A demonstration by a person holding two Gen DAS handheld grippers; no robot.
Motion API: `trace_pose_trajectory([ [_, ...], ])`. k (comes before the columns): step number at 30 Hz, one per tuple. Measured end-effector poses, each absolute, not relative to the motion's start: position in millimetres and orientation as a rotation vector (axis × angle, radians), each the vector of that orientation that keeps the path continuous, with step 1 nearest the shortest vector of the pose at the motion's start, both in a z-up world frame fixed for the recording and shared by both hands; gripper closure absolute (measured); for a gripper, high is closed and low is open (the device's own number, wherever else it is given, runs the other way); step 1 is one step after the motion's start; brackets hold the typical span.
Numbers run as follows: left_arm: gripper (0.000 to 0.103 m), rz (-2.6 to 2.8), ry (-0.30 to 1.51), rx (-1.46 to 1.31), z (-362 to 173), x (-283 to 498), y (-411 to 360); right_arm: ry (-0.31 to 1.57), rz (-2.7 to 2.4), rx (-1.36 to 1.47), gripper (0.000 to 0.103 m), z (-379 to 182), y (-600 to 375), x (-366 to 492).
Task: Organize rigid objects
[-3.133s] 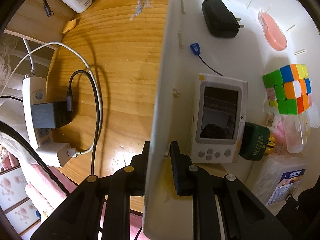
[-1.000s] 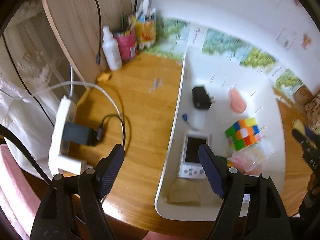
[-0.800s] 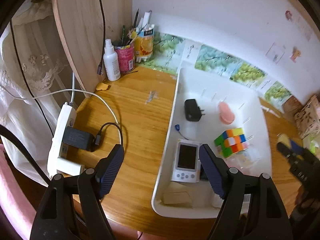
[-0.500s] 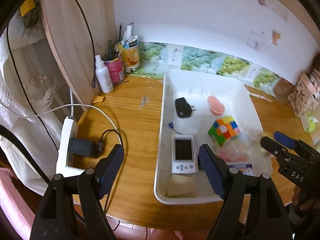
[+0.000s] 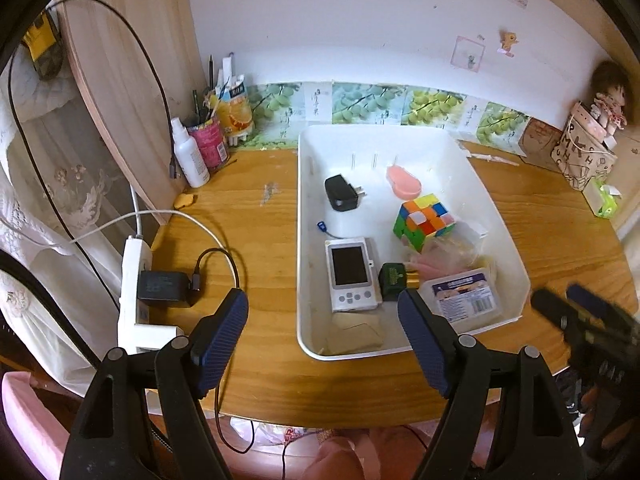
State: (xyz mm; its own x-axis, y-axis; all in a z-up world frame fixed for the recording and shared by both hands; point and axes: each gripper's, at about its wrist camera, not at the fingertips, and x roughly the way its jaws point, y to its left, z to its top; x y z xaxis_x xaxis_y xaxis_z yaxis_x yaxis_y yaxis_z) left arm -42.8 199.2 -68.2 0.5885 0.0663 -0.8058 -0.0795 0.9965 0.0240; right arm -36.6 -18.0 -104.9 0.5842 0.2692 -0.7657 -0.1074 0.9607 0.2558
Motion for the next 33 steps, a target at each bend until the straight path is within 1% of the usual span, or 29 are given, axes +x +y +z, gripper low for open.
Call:
trace_pose_trajectory([
  [2,0.023,0.081,0.921,-0.014,-62.3,-45.0,192.4,0.942,0.206,0.205,0.009,-106.1,-26.9,-45.0],
  [3,0.023,0.08,0.915,-0.013,-59.3,-45.8,188.5,0.949,0.197,0.211,0.003,-106.5,-31.3,-48.7],
  [4,0.023,0.079,0.907,-0.013,-55.8,-46.7,183.3,0.956,0.186,0.219,0.001,-106.1,-36.9,-51.9],
  [11,0.023,0.119,0.863,0.002,-35.9,-46.4,128.5,0.953,0.185,0.244,0.001,-87.6,-87.1,-62.5],
  [16,0.023,0.12,0.846,-0.001,-24.8,-42.5,65.9,0.928,0.199,0.216,0.001,-65.9,-138.2,-76.8],
  [22,0.023,0.082,0.824,0.022,-17.1,-56.6,5.4,0.943,0.186,0.2,0.001,-59.3,-197.6,-88.3],
  [27,0.023,0.081,0.805,0.054,-10.3,-65.8,-14.8,0.984,0.182,0.235,0.001,-65.7,-221.9,-92.3],
  [33,0.023,0.127,0.784,0.008,-1.2,-70.6,-5.6,0.998,0.219,0.246,0.0,-65.7,-222.3,-88.9],
])
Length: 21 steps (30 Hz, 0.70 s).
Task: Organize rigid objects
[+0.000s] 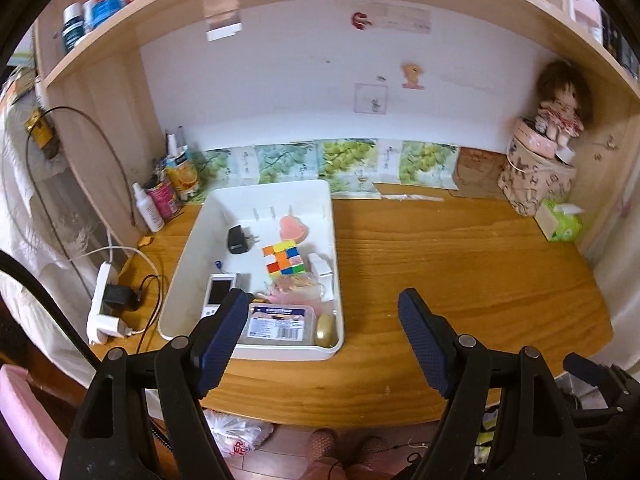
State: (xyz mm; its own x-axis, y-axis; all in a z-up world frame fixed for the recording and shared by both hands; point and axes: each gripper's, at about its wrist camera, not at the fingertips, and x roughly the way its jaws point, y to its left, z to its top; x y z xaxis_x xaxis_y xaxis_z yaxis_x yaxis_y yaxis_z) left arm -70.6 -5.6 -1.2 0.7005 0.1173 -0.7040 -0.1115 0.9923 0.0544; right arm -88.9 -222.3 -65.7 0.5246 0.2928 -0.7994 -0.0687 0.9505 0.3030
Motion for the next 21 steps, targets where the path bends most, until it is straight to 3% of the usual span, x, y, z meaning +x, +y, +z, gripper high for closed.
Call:
trace_pose_trajectory([
  [7,0.019,0.13,0.796,-0.006,0.7,-73.6,2.8,0.95,0.223,0.181,0.0,-49.5,-204.9,-79.1],
  [12,0.001,0.136,0.719,-0.004,9.9,-88.8,10.5,0.877,0.236,0.109,0.0,-26.8,-187.1,-79.7],
  [16,0.001,0.174,0.688,0.007,7.8,-96.0,18.7,0.772,0.24,0.051,0.0,-14.2,-171.6,-91.3],
  [21,0.001,0.205,0.661,-0.012,10.9,-98.3,31.7,0.773,0.267,0.059,0.0,-14.9,-161.6,-87.0],
])
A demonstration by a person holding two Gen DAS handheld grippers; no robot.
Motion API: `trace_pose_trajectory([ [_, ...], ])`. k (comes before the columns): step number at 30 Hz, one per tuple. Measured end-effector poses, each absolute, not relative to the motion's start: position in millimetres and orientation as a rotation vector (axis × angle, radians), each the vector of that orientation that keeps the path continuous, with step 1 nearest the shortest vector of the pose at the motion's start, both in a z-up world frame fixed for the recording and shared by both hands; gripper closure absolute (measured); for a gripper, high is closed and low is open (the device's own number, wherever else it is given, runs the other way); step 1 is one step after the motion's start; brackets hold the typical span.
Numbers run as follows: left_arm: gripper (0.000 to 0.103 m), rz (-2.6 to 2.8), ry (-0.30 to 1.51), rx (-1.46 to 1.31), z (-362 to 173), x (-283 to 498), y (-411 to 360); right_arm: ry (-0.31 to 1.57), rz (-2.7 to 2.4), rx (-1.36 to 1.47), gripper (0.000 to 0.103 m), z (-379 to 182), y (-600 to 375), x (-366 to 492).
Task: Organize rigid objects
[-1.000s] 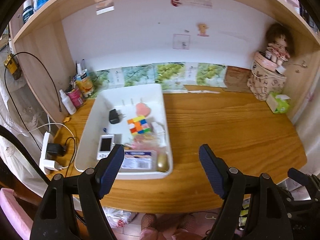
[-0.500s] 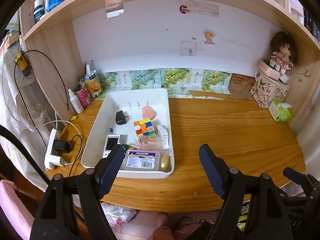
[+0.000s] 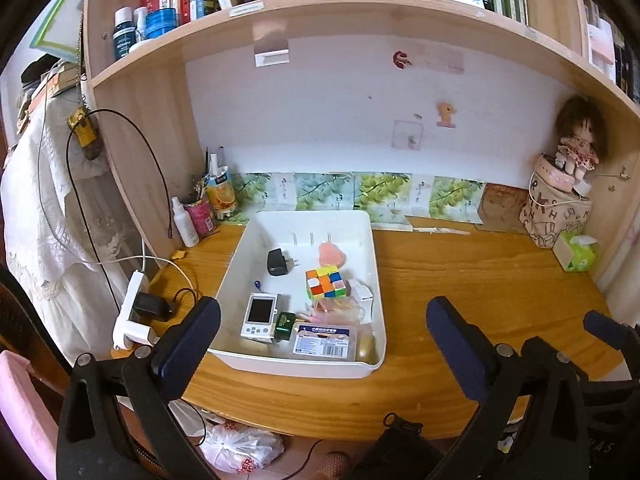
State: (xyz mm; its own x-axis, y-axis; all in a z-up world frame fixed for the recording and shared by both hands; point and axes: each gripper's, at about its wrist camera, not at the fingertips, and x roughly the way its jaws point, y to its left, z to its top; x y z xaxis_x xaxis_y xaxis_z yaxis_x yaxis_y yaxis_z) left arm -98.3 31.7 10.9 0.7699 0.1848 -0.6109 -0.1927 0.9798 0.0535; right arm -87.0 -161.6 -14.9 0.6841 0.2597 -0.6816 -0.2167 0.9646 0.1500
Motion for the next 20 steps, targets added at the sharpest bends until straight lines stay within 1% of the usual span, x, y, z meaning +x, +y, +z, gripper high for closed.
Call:
trace_pose_trajectory([
  [20,0.0,0.184,0.678,0.008,7.0,-96.0,39.3,0.811,0.283,0.058,0.0,-23.0,-145.4,-84.5],
])
